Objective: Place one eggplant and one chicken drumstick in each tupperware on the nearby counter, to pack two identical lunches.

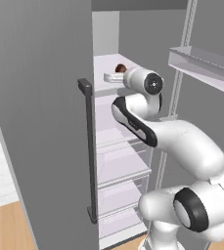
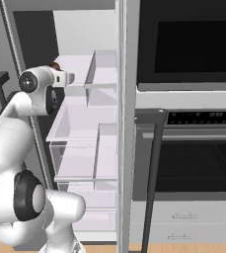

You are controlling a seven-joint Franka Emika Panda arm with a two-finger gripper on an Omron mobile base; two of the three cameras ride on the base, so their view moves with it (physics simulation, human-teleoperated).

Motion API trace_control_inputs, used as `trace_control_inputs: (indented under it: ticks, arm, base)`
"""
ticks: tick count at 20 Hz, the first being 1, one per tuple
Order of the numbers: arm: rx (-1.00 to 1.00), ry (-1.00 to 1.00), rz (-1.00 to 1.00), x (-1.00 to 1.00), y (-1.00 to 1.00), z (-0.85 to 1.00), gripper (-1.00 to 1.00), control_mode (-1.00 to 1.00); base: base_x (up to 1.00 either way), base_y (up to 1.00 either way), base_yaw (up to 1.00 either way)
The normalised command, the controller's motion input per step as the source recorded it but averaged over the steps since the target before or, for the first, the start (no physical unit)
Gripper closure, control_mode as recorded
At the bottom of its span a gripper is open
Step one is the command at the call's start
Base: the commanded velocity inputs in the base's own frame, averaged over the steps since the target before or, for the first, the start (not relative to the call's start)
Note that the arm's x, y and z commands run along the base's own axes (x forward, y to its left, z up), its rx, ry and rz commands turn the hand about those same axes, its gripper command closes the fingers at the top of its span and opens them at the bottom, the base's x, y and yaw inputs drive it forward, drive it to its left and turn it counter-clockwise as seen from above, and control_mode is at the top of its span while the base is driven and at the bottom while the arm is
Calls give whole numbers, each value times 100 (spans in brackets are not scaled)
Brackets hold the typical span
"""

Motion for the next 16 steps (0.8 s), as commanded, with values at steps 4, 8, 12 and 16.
trace_control_inputs:
  ticks: [4,8,12,16]
  arm:
    - [3,5,-4,-100,0,0,100,-100]
    - [2,29,-2,-100,0,0,100,-100]
    - [0,10,0,-25,0,0,100,100]
    - [0,0,0,0,0,0,100,100]
  base:
    - [0,0,0]
    - [0,0,0]
    - [-75,0,-1]
    - [-100,0,-1]
